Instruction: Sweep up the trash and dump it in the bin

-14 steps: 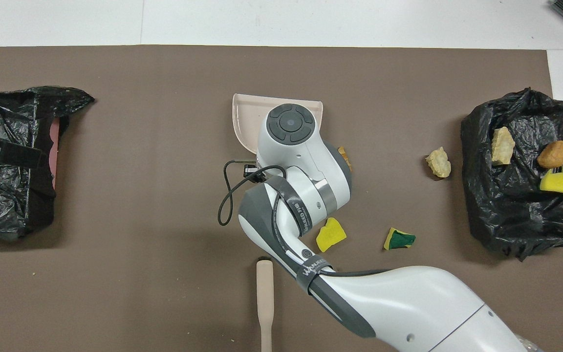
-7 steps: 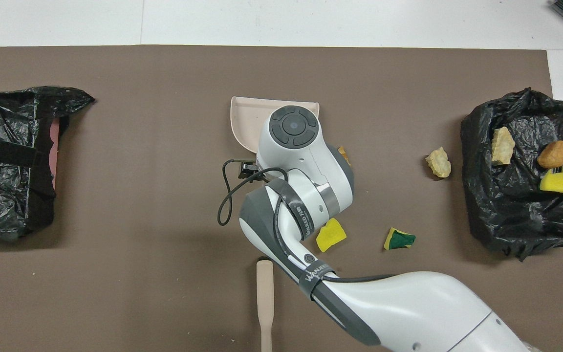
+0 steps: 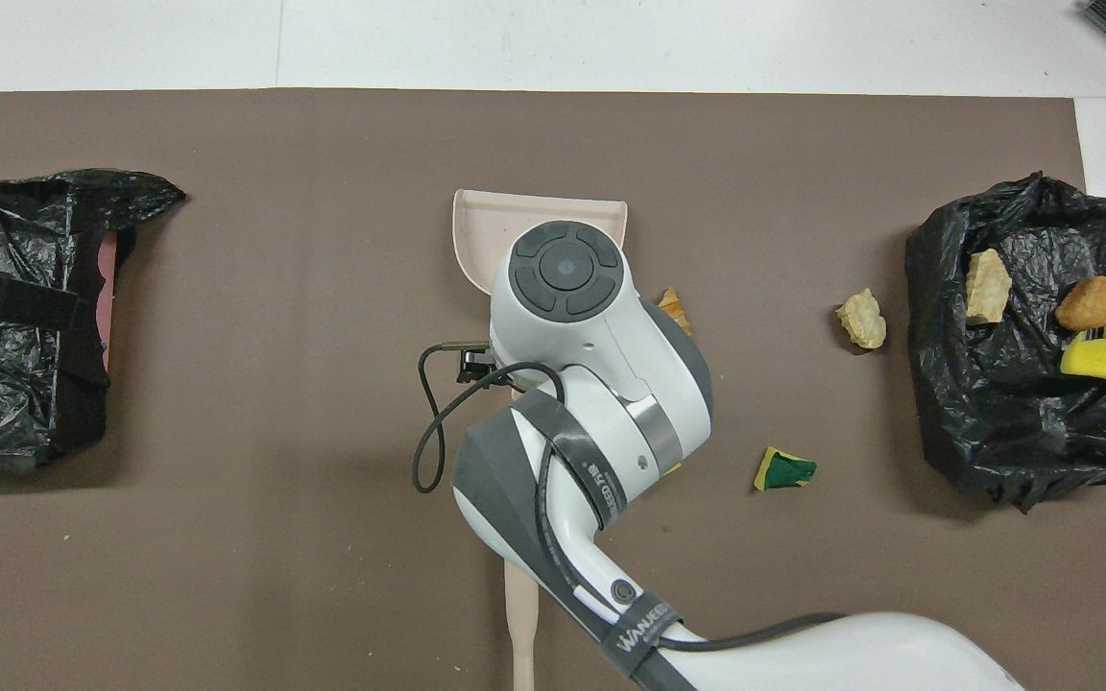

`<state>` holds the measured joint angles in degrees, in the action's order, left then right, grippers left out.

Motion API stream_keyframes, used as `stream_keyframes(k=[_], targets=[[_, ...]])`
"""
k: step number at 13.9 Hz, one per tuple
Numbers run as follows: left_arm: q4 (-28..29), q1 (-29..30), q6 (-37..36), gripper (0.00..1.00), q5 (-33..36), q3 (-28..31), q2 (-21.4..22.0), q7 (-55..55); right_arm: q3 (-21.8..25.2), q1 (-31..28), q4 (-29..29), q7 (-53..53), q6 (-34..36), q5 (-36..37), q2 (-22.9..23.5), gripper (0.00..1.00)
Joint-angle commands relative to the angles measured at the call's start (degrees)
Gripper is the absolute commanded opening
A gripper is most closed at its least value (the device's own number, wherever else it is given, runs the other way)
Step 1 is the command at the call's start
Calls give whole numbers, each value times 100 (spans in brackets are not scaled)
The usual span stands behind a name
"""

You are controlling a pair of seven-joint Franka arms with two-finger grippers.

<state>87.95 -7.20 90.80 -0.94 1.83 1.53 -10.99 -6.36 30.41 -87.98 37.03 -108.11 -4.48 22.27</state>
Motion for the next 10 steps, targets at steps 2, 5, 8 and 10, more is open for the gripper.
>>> stream_keyframes(k=[2, 5, 8, 10], targets=[[-42, -44, 350, 100, 102, -165, -117, 35, -58, 140, -1175, -47, 141, -185, -925, 100], [20, -53, 824, 100, 111, -471, -397, 403, -93, 316, -2150, -73, -42, -753, -1487, 100], [107, -62, 1263, 100, 120, -832, -741, 808, -93, 570, -3064, -20, -587, -896, -1989, 100], [449, -62, 1624, 100, 164, -1122, -768, 1018, -93, 667, -3417, -29, -745, -1010, -2165, 100]])
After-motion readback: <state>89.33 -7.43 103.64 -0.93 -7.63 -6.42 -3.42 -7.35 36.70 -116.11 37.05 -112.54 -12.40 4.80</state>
